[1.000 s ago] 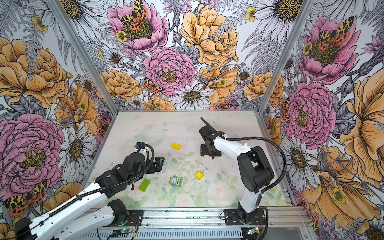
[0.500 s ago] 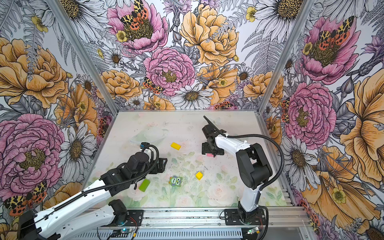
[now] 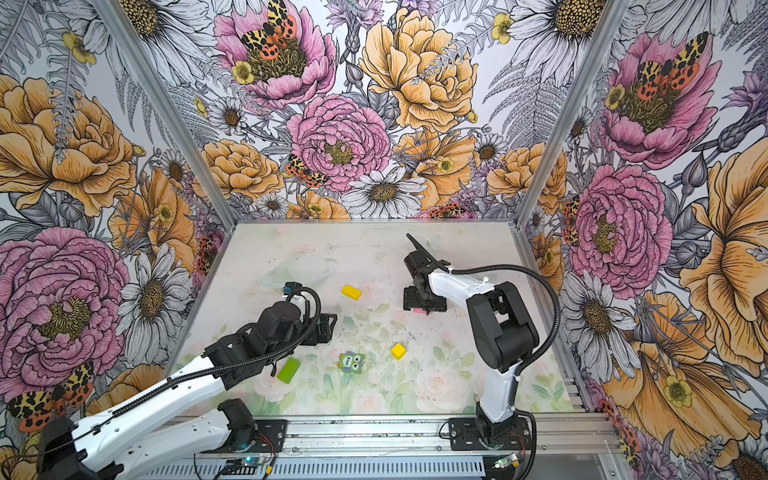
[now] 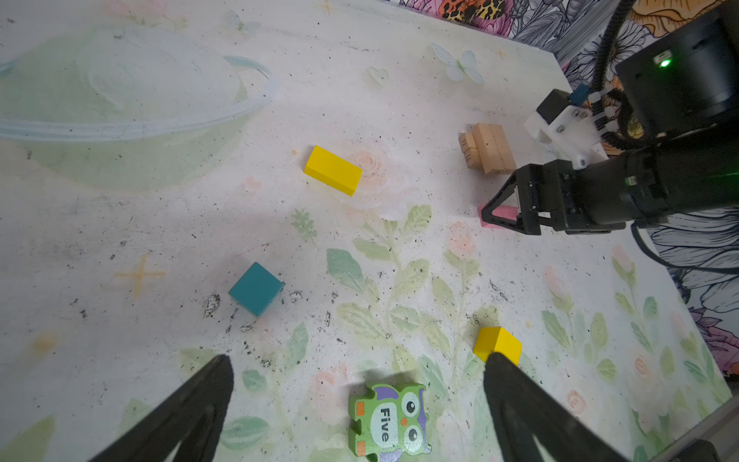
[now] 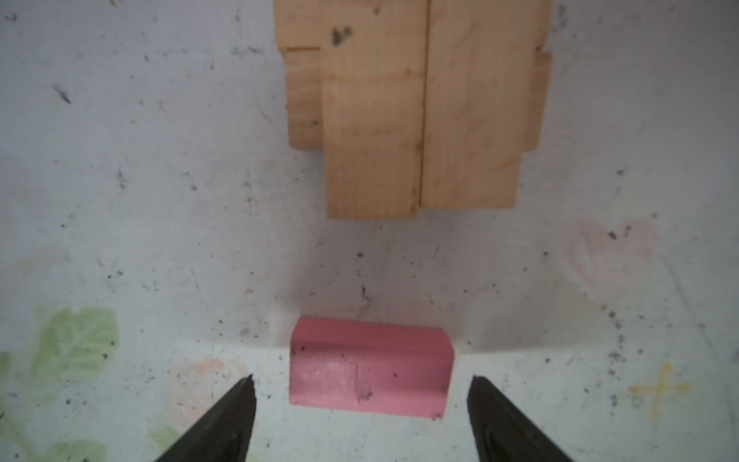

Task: Build the wood block tower
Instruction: 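Lower the right gripper and close it on the pink block, then lift the pink block with the right gripper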

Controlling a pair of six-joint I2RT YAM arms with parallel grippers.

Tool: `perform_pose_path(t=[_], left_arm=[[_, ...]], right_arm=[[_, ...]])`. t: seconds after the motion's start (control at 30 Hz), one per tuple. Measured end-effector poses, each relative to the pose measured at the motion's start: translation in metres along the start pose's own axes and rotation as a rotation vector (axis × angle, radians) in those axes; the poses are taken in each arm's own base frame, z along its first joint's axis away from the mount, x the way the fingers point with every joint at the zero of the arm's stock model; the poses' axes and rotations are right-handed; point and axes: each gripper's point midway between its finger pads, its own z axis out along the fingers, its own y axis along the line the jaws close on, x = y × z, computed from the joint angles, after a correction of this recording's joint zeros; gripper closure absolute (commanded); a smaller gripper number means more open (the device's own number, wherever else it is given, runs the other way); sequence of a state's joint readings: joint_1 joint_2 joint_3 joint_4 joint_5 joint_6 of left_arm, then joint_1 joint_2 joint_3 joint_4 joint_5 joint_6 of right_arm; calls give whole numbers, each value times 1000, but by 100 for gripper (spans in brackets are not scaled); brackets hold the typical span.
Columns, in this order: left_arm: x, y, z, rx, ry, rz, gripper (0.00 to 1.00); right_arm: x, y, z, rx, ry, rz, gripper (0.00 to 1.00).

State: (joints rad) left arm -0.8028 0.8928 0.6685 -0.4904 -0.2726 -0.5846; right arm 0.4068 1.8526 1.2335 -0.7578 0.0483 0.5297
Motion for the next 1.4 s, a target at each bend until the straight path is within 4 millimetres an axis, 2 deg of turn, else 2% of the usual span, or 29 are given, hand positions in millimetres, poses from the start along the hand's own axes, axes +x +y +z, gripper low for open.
perform_pose_path(t=[0.3,0.63,0.97,1.23,1.4], left_arm=[[0,0,0,0,-1,0,1],[0,0,0,0,-1,0,1],[0,0,0,-1,0,8,1],[-2,-1,0,1,-3,10,1],[-8,-4,-3,10,-16,10,1]], right_arm=[[-1,-5,7,8,12,6,26],[-1,-3,9,-4,14,4,45],[-2,-3,7,-16,13,8,47],[-10,2,-26,-57,-49,10,47],[-23,6,-49,-75,-91,8,47]])
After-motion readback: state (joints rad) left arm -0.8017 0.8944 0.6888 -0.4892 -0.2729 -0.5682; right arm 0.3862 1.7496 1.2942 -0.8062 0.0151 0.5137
